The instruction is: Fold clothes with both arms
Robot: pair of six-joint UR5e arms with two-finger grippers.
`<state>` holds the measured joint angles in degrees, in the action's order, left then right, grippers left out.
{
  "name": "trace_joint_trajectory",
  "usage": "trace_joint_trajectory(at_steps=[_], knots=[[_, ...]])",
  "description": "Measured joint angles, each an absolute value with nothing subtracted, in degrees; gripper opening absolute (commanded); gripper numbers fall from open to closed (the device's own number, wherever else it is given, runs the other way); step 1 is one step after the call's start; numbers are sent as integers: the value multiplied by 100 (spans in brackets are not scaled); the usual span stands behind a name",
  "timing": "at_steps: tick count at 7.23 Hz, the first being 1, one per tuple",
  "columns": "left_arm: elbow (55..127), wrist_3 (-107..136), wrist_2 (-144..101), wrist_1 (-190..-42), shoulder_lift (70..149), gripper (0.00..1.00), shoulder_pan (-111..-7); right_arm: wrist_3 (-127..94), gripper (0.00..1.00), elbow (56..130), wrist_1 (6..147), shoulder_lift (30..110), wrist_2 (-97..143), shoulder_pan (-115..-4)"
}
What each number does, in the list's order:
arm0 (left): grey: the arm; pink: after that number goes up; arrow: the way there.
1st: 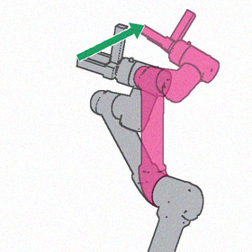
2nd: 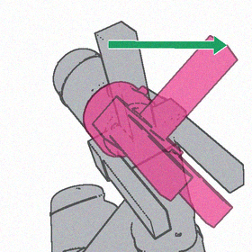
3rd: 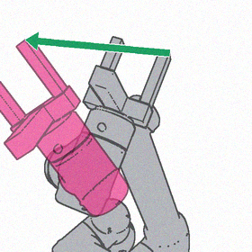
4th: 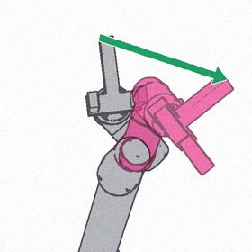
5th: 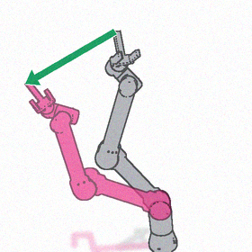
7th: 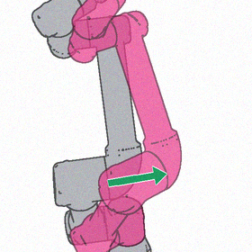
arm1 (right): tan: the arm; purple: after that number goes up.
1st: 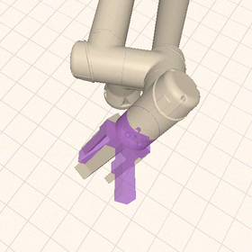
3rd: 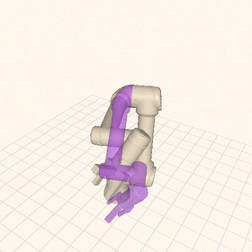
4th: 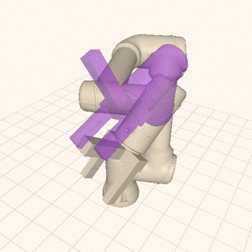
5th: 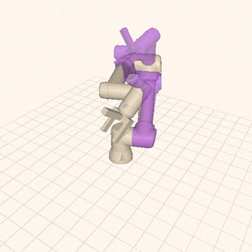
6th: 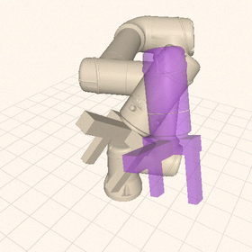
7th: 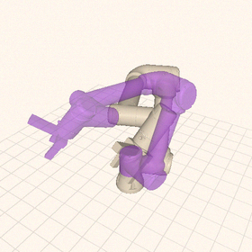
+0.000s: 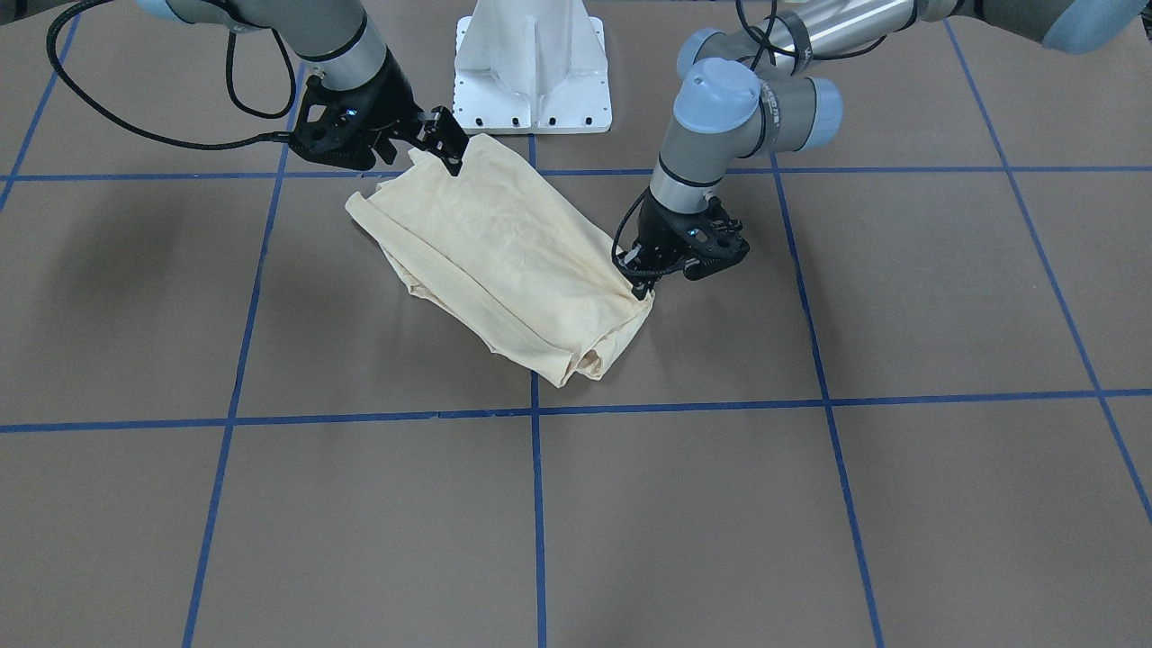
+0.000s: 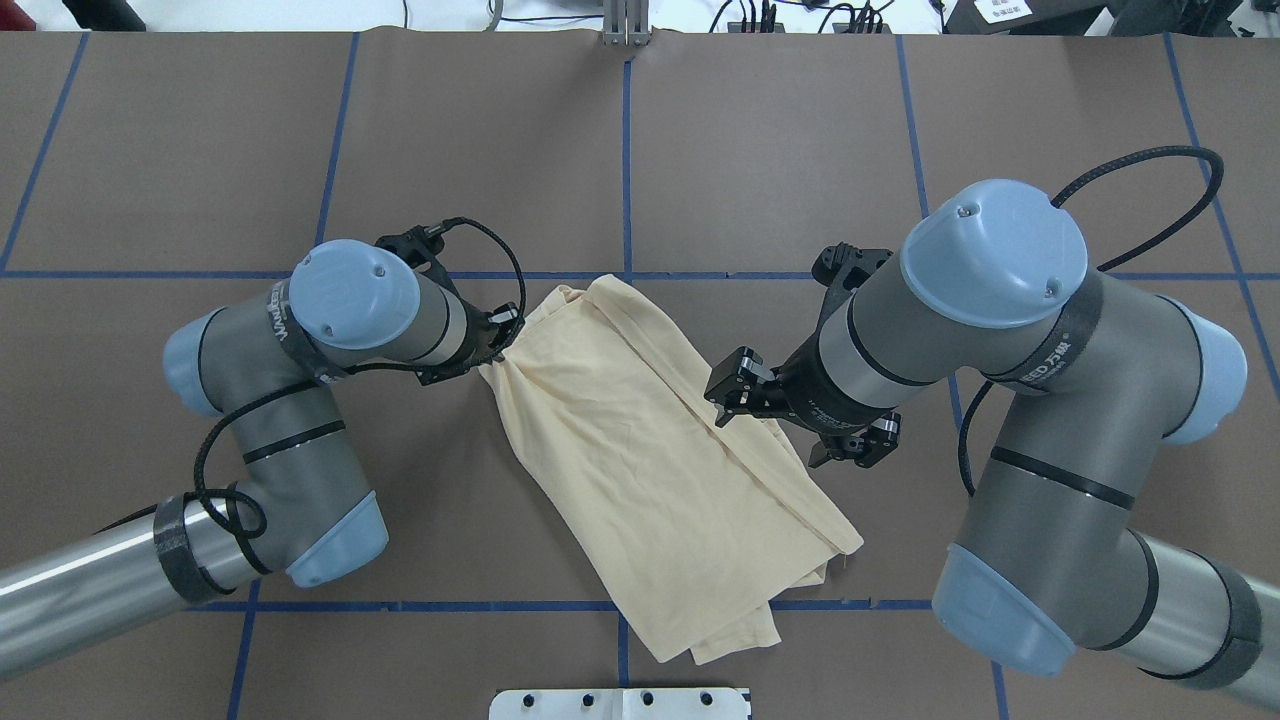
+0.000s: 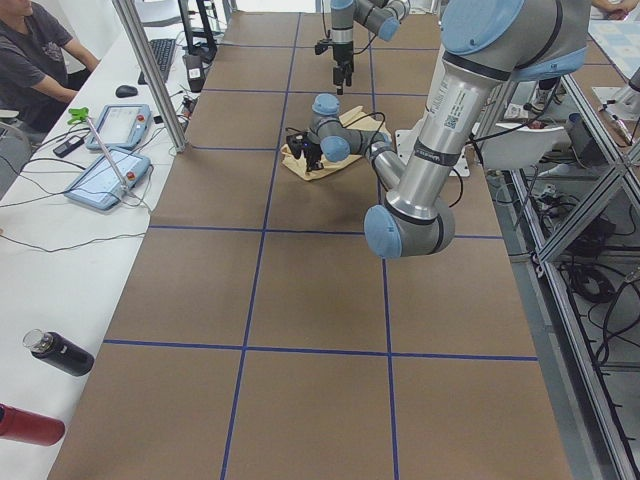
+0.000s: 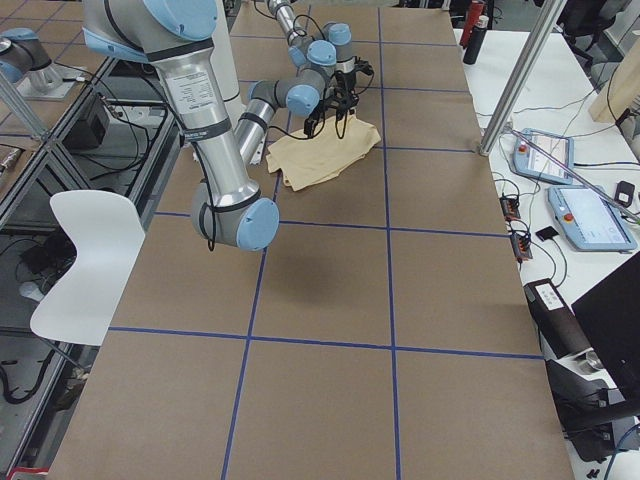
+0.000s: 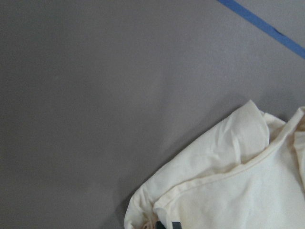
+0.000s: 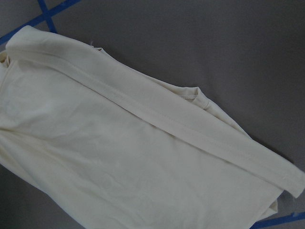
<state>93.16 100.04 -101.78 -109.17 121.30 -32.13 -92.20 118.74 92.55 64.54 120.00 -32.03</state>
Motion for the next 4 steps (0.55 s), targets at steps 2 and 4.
trace_joint_trajectory(at_steps=[2, 4], knots=[[8903, 9979, -10172, -10960, 12518, 0, -3474, -9220, 100, 11863, 9255, 6452, 11997, -3237], [8409, 9963, -10165, -11048, 12997, 0, -3698, -9218, 100, 11859, 9255, 6456, 11991, -3284]])
